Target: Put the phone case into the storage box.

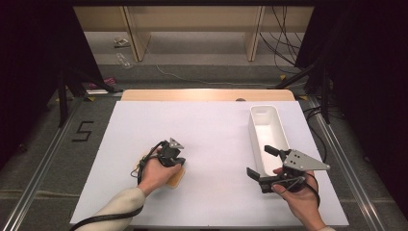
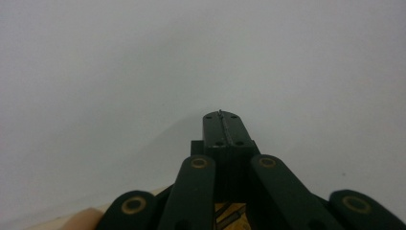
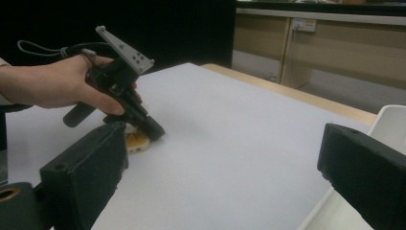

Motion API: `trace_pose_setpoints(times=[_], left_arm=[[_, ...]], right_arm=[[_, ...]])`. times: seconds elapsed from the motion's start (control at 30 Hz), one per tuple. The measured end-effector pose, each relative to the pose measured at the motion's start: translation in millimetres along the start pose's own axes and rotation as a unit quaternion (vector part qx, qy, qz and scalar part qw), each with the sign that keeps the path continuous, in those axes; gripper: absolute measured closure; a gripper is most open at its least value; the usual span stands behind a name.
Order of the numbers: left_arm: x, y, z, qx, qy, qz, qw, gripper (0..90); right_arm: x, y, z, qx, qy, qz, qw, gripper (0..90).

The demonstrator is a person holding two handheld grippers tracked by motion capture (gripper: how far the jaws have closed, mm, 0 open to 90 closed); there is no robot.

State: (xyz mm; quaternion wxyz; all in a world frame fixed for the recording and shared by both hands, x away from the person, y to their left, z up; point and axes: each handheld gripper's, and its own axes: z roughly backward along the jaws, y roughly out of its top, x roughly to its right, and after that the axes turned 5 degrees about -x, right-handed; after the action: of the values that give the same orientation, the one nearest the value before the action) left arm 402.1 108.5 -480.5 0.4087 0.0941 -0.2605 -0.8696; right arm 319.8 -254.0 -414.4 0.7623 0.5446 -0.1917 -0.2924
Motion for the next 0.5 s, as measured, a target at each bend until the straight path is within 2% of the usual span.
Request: trace_pose_setpoints(times=[0.23, 0.5], left_arm=[[4.4, -10.7, 9.3, -0.020, -0.016, -0.009, 0.9996, 90.0], [4.4, -29.0, 24.1, -0.048, -0.034, -0.016, 0.9981, 89.9]], right_arm=[[-0.3, -0.3, -0.4, -0.001, 0.000, -0.001, 1.0000, 4.2], [-0.4, -0.8, -1.1, -0.002, 0.000, -0.002, 1.0000, 4.2]])
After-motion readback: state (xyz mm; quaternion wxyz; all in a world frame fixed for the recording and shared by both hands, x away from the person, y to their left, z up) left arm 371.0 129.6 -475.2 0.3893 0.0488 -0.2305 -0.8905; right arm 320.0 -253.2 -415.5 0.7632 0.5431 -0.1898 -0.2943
